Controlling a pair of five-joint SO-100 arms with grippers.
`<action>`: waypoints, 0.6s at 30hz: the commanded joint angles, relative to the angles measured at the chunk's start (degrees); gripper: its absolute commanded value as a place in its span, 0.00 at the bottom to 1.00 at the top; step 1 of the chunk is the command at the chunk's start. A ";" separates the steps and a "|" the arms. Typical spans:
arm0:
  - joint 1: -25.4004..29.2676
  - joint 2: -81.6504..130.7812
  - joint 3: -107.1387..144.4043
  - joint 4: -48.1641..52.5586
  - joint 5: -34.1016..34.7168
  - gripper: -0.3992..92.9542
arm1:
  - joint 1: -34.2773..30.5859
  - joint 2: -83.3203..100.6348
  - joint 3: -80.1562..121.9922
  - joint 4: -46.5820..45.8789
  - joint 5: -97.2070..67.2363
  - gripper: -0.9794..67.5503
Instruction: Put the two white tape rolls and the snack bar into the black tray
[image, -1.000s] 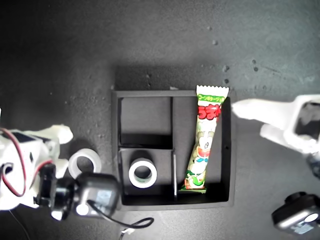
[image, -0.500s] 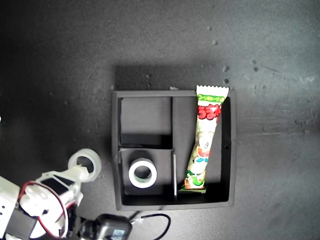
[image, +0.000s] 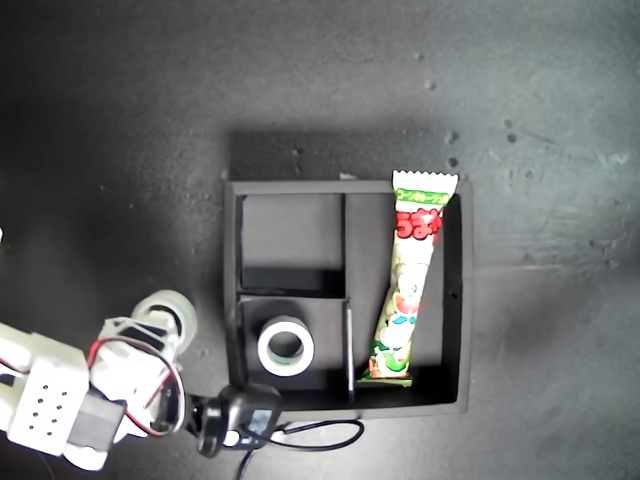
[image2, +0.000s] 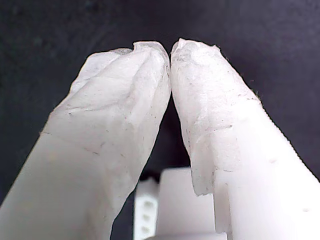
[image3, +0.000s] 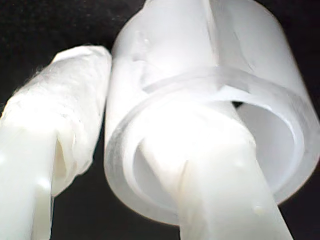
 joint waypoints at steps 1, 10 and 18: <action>-1.76 8.79 -6.24 9.84 1.14 0.01 | 0.26 9.84 11.43 -6.59 2.72 0.01; -14.50 6.68 -44.38 35.95 24.61 0.01 | 7.29 39.64 55.46 -32.61 0.62 0.01; -20.92 -19.16 -70.22 37.71 37.71 0.01 | 11.51 64.60 80.33 -47.46 -9.58 0.01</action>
